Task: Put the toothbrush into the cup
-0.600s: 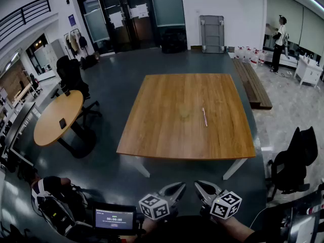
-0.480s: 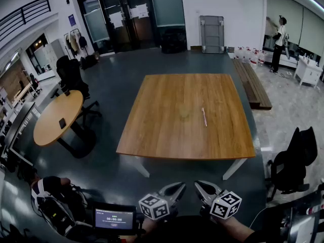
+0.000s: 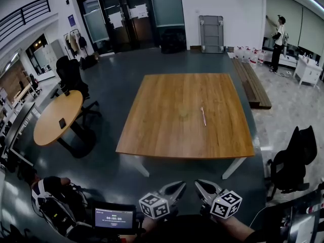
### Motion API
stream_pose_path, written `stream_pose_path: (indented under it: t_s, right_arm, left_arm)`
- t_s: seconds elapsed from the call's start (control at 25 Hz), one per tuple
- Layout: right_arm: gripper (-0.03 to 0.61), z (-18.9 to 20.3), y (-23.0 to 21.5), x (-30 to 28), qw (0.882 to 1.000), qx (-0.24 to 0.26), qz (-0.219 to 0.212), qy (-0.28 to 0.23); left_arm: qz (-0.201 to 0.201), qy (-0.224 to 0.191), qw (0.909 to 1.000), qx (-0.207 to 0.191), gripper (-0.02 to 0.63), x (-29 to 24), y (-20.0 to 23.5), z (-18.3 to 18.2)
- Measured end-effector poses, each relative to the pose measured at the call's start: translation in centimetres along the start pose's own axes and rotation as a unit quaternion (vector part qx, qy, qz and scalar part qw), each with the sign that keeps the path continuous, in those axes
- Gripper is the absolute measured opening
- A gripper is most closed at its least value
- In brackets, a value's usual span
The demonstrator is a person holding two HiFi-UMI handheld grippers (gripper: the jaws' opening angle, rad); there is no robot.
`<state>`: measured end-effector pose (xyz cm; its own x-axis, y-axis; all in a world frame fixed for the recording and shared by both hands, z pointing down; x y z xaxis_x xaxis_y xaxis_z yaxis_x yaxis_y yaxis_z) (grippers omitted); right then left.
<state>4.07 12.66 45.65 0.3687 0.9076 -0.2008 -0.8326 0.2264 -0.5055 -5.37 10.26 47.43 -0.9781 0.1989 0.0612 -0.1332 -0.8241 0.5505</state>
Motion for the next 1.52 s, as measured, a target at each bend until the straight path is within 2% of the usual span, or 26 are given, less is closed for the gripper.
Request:
stream_pose_path:
  t_s: [0.24,0.48,0.92,1.16,1.52]
  right_arm:
    - [0.006,-0.9,-0.5,0.8,1.000,0.008,-0.009,-0.008]
    - [0.006,-2.0,-2.1,1.7,1.000,0.000,-0.021,0.002]
    - [0.008,-3.5,-7.4,1.8,0.998,-0.062,-0.032,0.009]
    - [0.008,-4.1,-8.1,-1.8,0.998,-0.063,-0.026,0.013]
    - [0.008,-7.2,-8.5,-11.7,0.999,-0.048,0.025,-0.009]
  left_arm:
    - [0.000,-0.006,0.9999,-0.012,0.000,-1.0,-0.6,-0.1]
    - [-0.012,-0.013,0.9998,-0.002,0.000,-2.9,-1.0,0.3]
    - [-0.052,-0.007,0.9986,0.004,0.000,-6.2,-0.8,1.2]
    - [-0.055,-0.005,0.9985,0.007,0.000,-6.4,2.5,-0.3]
    - [-0.002,0.005,1.0000,0.004,0.000,-6.2,11.2,-6.5]
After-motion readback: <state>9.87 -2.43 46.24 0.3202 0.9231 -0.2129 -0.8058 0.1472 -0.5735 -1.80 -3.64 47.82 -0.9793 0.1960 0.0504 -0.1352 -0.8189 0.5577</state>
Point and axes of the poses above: the fingertips, and each gripper's own axes: x backward along the fingers, y to its left, z out of its underside, the point moved 4 cm from there along x, backward along the fingers, and after that the axes turned 15 degrees about z, right-handed, at the moved point
